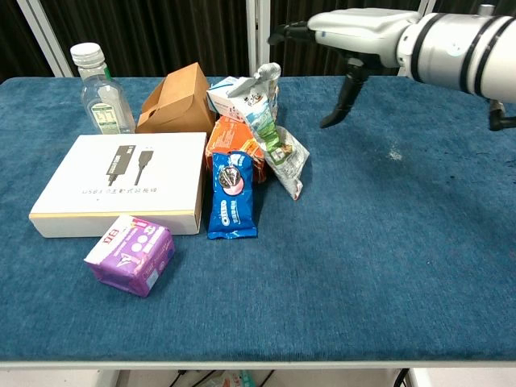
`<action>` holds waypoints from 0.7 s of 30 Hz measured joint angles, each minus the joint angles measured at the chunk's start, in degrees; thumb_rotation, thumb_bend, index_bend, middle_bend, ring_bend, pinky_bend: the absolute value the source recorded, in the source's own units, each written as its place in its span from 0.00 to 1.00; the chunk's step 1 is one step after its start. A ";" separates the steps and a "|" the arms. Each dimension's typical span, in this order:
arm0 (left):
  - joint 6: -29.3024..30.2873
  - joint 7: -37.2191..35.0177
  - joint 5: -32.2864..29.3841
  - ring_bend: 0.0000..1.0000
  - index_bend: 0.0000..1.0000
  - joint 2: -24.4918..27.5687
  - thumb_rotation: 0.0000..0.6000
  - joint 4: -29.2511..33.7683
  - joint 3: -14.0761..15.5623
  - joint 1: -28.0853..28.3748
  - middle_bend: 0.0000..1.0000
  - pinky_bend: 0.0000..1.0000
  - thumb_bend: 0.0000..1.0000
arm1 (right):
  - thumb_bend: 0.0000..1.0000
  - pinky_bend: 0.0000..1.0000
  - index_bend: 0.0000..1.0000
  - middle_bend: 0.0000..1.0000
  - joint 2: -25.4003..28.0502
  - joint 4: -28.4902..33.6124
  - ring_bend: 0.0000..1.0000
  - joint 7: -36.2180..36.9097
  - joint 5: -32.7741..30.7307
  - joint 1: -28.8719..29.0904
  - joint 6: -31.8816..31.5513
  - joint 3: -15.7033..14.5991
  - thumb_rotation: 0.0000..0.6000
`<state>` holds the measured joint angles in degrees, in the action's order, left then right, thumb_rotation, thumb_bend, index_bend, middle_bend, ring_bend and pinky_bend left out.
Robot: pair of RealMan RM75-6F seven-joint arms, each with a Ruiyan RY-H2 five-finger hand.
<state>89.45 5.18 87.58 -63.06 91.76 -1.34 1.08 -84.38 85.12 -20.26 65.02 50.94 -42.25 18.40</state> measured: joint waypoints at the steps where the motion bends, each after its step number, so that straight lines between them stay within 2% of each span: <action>1: -0.10 -0.04 -0.09 0.13 0.07 0.03 1.00 -0.01 -0.02 0.02 0.06 0.23 0.04 | 0.00 0.00 0.00 0.00 -0.09 -0.27 0.00 0.24 -0.15 0.57 0.54 0.01 1.00; 6: -0.44 -0.25 -0.18 0.13 0.08 -0.08 1.00 -0.12 -0.15 0.26 0.06 0.23 0.04 | 0.00 0.00 0.00 0.00 -0.28 -1.13 0.00 0.16 -2.56 3.28 3.68 -0.45 1.00; 14: -0.32 -0.67 -0.27 0.13 0.07 -0.30 1.00 -0.60 -0.09 0.12 0.06 0.23 0.04 | 0.00 0.00 0.00 0.00 -3.58 -5.05 0.00 1.04 -2.34 6.45 3.69 -1.63 1.00; 17: -0.11 -0.91 -0.31 0.13 0.08 -0.17 1.00 -0.70 -0.05 -0.08 0.05 0.23 0.04 | 0.00 0.04 0.01 0.07 -4.71 -6.24 0.01 1.48 -2.73 7.34 3.73 -1.97 1.00; 20: -0.04 -1.14 -0.42 0.13 0.08 -0.08 1.00 -0.89 0.02 -0.24 0.06 0.23 0.04 | 0.02 0.16 0.15 0.20 -5.86 -7.37 0.11 1.42 -2.46 7.70 2.76 -2.59 1.00; 21: -0.01 -1.29 -0.46 0.13 0.08 -0.07 1.00 -1.03 0.03 -0.29 0.06 0.23 0.04 | 0.04 0.24 0.24 0.26 -6.29 -7.74 0.18 1.37 -2.38 7.81 2.33 -2.82 1.00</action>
<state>89.44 3.89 87.12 -63.13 90.73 -1.31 0.78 -90.67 77.38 -18.90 62.64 58.75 -39.93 15.58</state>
